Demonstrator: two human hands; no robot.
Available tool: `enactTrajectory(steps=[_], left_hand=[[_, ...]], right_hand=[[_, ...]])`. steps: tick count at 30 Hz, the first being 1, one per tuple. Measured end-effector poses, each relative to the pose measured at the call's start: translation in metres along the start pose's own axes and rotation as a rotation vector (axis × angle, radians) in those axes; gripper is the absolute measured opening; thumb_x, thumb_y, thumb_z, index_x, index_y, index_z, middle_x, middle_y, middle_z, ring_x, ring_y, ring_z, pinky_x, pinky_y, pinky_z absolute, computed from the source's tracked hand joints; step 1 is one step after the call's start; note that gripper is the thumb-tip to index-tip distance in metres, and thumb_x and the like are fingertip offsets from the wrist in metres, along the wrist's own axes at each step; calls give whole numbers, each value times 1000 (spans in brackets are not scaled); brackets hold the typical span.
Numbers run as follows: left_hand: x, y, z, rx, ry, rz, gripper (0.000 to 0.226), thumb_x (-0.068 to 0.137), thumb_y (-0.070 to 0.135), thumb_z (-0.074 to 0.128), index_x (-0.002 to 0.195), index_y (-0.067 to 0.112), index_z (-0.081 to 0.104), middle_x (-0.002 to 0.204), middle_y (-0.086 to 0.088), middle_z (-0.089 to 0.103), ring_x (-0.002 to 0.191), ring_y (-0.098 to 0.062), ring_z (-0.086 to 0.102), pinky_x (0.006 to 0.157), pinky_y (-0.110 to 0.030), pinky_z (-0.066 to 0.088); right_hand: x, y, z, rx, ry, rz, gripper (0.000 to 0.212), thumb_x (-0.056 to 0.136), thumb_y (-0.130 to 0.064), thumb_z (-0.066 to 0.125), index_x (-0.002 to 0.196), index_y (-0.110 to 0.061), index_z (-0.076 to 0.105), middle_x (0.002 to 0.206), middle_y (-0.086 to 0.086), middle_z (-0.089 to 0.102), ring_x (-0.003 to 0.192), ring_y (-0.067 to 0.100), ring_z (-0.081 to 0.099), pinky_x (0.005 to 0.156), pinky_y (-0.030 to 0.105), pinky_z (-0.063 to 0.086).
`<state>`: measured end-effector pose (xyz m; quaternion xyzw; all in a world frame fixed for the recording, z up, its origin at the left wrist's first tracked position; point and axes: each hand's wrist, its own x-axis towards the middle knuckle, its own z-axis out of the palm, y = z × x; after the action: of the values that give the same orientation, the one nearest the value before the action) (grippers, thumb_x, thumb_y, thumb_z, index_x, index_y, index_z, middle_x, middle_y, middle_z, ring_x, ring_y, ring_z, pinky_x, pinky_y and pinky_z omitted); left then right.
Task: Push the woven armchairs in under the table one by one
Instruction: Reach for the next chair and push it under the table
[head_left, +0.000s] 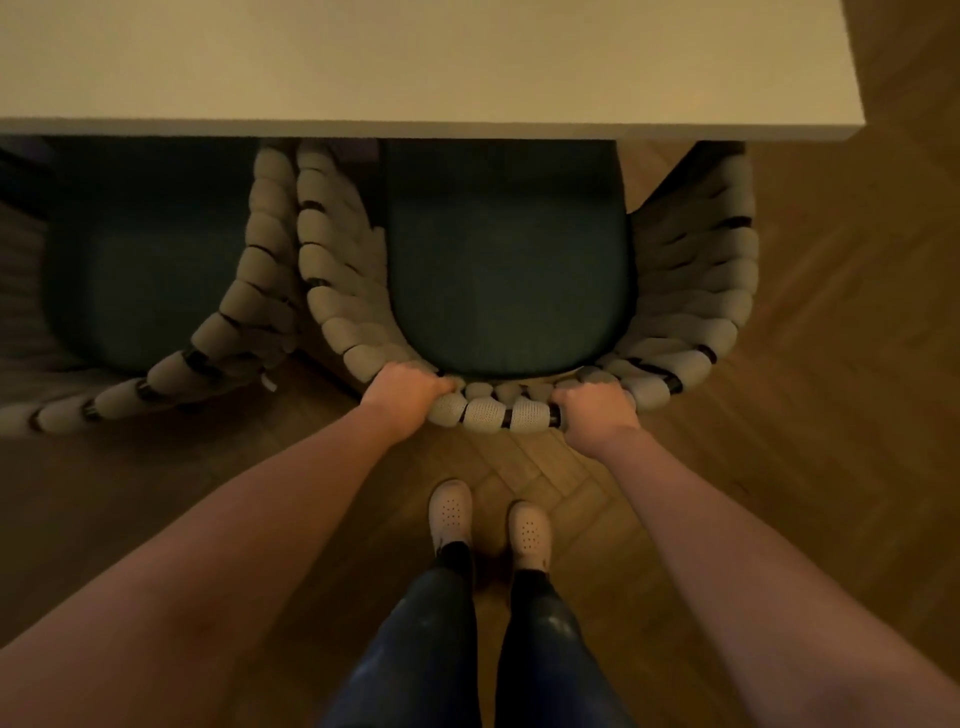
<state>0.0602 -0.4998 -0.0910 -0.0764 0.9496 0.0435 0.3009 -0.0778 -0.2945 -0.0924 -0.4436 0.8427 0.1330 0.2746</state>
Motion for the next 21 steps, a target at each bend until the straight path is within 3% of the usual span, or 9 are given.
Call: enactTrajectory(steps=[8, 13, 15, 18, 21], left_hand=[[-15, 43, 17, 34, -45, -4, 56, 95, 7, 50, 144, 30, 37, 126, -3, 59, 114, -22, 56, 98, -36, 46], [-23, 64, 30, 55, -57, 21, 54, 94, 11, 52, 143, 31, 38, 130, 0, 58, 120, -22, 53, 103, -38, 41], [-20, 68, 26, 50, -52, 29, 54, 95, 13, 52, 143, 32, 37, 130, 1, 58, 121, -21, 53, 104, -39, 40], [-11, 72, 10, 36, -26, 25, 53, 95, 14, 53, 143, 33, 37, 127, 1, 59, 117, -20, 55, 103, -39, 40], [0, 71, -4, 35, -12, 15, 55, 95, 14, 53, 144, 33, 37, 127, 1, 58, 118, -20, 54, 103, -37, 40]], right_hand=[[-37, 14, 27, 31, -37, 14, 28, 90, -14, 52, 115, -24, 59, 101, 1, 66, 99, 23, 61, 92, 38, 40], [-58, 32, 46, 85, -5, -43, 19, 88, -18, 55, 107, -22, 56, 94, -1, 65, 92, 22, 62, 85, 34, 41], [-62, 46, 53, 125, 35, -66, 24, 87, -19, 57, 111, -22, 54, 93, -2, 66, 92, 21, 63, 83, 33, 42], [-57, 65, 53, 60, 120, -85, 39, 88, -20, 60, 125, -26, 53, 107, -3, 66, 103, 20, 60, 90, 35, 39], [-45, 72, 45, 16, 115, -103, 30, 90, -20, 58, 119, -28, 55, 112, -2, 65, 105, 22, 60, 89, 37, 39]])
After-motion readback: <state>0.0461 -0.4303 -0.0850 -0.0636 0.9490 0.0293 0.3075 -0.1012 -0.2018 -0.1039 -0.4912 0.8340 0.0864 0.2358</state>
